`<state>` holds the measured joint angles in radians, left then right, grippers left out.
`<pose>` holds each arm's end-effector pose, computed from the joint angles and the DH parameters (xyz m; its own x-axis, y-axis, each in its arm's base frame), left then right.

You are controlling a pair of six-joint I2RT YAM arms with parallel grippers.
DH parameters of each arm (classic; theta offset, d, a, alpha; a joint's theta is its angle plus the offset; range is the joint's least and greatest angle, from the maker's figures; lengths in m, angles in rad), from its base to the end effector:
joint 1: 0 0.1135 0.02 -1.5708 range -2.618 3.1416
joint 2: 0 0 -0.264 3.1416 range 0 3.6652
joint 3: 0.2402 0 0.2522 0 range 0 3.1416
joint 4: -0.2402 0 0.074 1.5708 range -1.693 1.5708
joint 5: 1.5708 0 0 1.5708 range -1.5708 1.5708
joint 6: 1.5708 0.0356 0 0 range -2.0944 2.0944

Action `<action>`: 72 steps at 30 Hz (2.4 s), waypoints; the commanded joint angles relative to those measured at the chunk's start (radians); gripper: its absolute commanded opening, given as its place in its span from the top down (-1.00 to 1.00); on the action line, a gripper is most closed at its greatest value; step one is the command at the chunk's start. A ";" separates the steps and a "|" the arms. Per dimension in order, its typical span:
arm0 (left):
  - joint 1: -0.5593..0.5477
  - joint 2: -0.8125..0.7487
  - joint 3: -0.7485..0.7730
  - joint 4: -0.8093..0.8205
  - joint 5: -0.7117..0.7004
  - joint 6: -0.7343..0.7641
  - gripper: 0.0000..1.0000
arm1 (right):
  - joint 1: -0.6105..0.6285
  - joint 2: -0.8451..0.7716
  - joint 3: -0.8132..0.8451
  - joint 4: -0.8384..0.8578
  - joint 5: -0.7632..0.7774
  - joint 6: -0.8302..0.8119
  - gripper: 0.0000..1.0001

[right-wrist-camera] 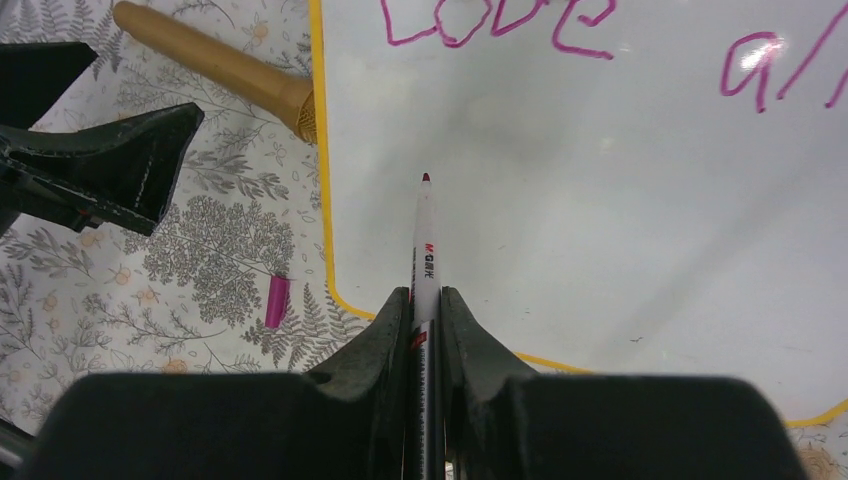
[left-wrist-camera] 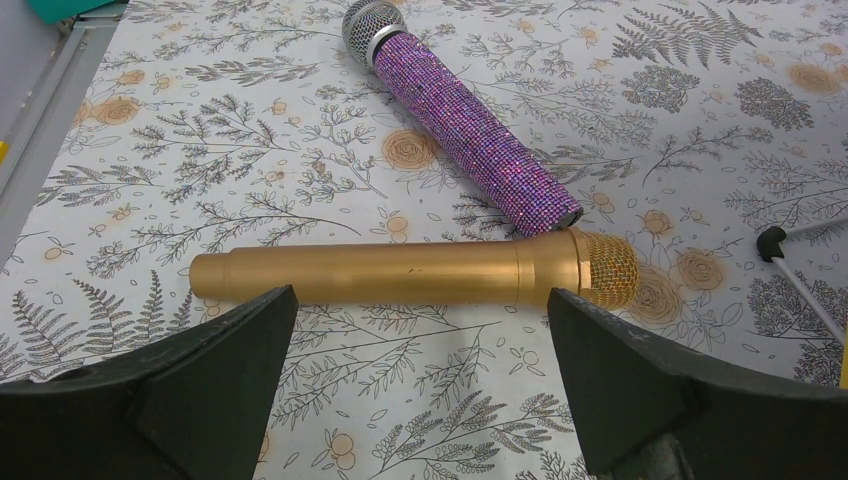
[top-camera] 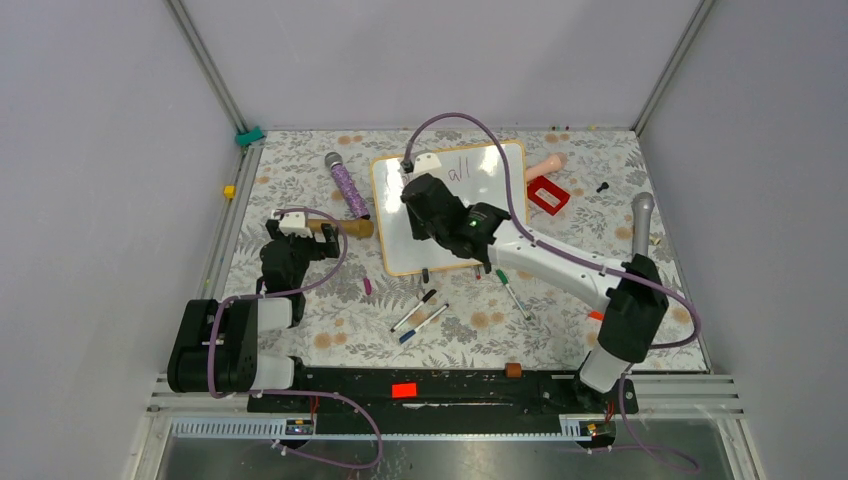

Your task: Write a sentence on the whiteboard

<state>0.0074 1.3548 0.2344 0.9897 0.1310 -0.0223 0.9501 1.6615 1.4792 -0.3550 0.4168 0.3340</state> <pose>0.2325 -0.0029 0.1627 -0.1330 -0.0231 -0.9908 0.1192 0.9921 -0.0391 0.2369 0.3066 0.3365 -0.4588 -0.1262 -0.8795 -0.4140 0.9062 0.0859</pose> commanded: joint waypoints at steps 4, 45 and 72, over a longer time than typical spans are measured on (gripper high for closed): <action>-0.002 -0.011 0.005 0.066 0.019 0.016 -0.98 | 0.050 0.076 0.137 -0.031 0.057 -0.020 1.00; -0.002 -0.011 0.005 0.066 0.019 0.016 -0.98 | 0.068 0.286 0.381 -0.211 0.179 0.010 1.00; -0.002 -0.011 0.005 0.066 0.019 0.016 -0.97 | 0.029 0.306 0.394 -0.231 0.138 0.026 1.00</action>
<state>0.0074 1.3548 0.2344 0.9958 0.1310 -0.0223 0.9894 1.9526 1.8202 -0.5724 0.5571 0.3458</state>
